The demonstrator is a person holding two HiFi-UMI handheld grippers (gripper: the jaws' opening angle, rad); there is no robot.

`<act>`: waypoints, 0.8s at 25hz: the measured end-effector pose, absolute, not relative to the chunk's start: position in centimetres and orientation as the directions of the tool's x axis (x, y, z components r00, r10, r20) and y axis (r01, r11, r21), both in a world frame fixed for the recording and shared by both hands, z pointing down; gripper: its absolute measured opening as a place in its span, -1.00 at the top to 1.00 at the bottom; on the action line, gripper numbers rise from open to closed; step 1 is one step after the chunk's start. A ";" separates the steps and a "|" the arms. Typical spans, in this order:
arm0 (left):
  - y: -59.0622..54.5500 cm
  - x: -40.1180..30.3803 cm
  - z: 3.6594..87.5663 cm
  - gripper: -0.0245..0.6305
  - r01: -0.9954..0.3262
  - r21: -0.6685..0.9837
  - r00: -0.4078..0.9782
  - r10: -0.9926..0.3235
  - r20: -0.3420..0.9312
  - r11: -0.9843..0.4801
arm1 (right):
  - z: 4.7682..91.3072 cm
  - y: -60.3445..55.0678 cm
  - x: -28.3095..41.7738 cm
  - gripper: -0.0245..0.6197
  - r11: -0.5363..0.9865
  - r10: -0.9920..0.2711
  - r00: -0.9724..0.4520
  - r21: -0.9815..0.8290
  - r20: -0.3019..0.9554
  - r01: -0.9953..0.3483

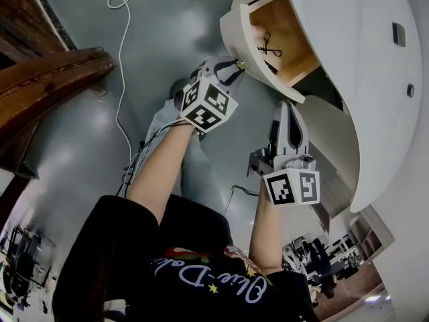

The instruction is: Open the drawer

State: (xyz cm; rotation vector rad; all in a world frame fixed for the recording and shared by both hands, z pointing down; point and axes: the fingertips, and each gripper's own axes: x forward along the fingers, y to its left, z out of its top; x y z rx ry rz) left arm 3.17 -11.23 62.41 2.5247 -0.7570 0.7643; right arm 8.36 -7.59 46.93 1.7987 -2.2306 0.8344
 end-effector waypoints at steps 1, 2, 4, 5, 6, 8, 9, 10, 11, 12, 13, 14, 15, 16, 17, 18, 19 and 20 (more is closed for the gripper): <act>-11.3 3.1 62.4 0.63 -0.597 0.208 0.704 -0.382 0.599 -0.774 | 46.9 -7.7 8.4 0.92 0.122 -0.852 -0.265 -0.321 0.452 -0.939; -11.3 3.1 62.4 0.63 -0.599 0.208 0.702 -0.383 0.600 -0.773 | 46.9 -7.7 8.5 0.92 0.120 -0.852 -0.263 -0.321 0.452 -0.940; -11.3 3.0 62.4 0.63 -0.603 0.206 0.699 -0.385 0.603 -0.771 | 46.9 -7.7 8.7 0.92 0.114 -0.853 -0.258 -0.321 0.453 -0.940; -11.2 3.0 62.4 0.63 -0.604 0.206 0.698 -0.386 0.604 -0.770 | 46.9 -7.6 8.8 0.92 0.112 -0.853 -0.256 -0.320 0.454 -0.941; -11.2 2.9 62.4 0.63 -0.605 0.206 0.697 -0.386 0.604 -0.769 | 46.9 -7.6 8.8 0.92 0.111 -0.854 -0.254 -0.318 0.455 -0.942; -10.9 2.8 62.4 0.63 -0.608 0.207 0.695 -0.389 0.604 -0.766 | 46.8 -7.4 8.9 0.92 0.109 -0.854 -0.252 -0.316 0.456 -0.942; -10.8 2.7 62.4 0.63 -0.610 0.207 0.694 -0.391 0.605 -0.765 | 46.7 -7.3 8.9 0.92 0.108 -0.854 -0.251 -0.316 0.455 -0.942; -10.7 2.6 62.4 0.63 -0.612 0.206 0.693 -0.392 0.605 -0.764 | 46.7 -7.3 8.9 0.92 0.108 -0.855 -0.250 -0.316 0.454 -0.942; -10.7 2.5 62.4 0.63 -0.613 0.205 0.692 -0.394 0.604 -0.763 | 46.7 -7.2 9.0 0.92 0.107 -0.856 -0.249 -0.316 0.454 -0.943; -10.7 2.5 62.4 0.63 -0.614 0.204 0.692 -0.396 0.604 -0.763 | 46.7 -7.2 9.0 0.92 0.107 -0.856 -0.248 -0.314 0.454 -0.943; -10.6 2.5 62.4 0.63 -0.615 0.204 0.692 -0.398 0.603 -0.761 | 46.7 -7.2 9.0 0.92 0.107 -0.856 -0.248 -0.312 0.455 -0.944; -10.6 2.4 62.4 0.63 -0.618 0.205 0.691 -0.400 0.602 -0.759 | 46.7 -7.1 9.1 0.92 0.108 -0.855 -0.248 -0.310 0.456 -0.944; -10.5 2.4 62.4 0.63 -0.620 0.206 0.691 -0.402 0.601 -0.757 | 46.6 -7.1 9.1 0.92 0.109 -0.854 -0.248 -0.309 0.456 -0.945; -10.5 2.3 62.4 0.63 -0.621 0.206 0.690 -0.403 0.601 -0.756 | 46.6 -7.1 9.1 0.92 0.110 -0.854 -0.248 -0.308 0.457 -0.945; -10.4 2.2 62.4 0.63 -0.622 0.206 0.689 -0.403 0.602 -0.756 | 46.6 -7.1 9.1 0.92 0.110 -0.854 -0.248 -0.308 0.458 -0.945; -10.4 2.2 62.4 0.63 -0.622 0.205 0.689 -0.403 0.603 -0.756 | 46.6 -7.1 9.1 0.92 0.110 -0.853 -0.248 -0.307 0.459 -0.945; -10.3 2.2 62.4 0.63 -0.621 0.205 0.689 -0.402 0.603 -0.756 | 46.6 -7.1 9.2 0.92 0.111 -0.853 -0.249 -0.307 0.459 -0.945; -10.3 2.2 62.4 0.63 -0.621 0.205 0.688 -0.401 0.604 -0.757 | 46.6 -7.1 9.1 0.92 0.113 -0.852 -0.251 -0.308 0.459 -0.945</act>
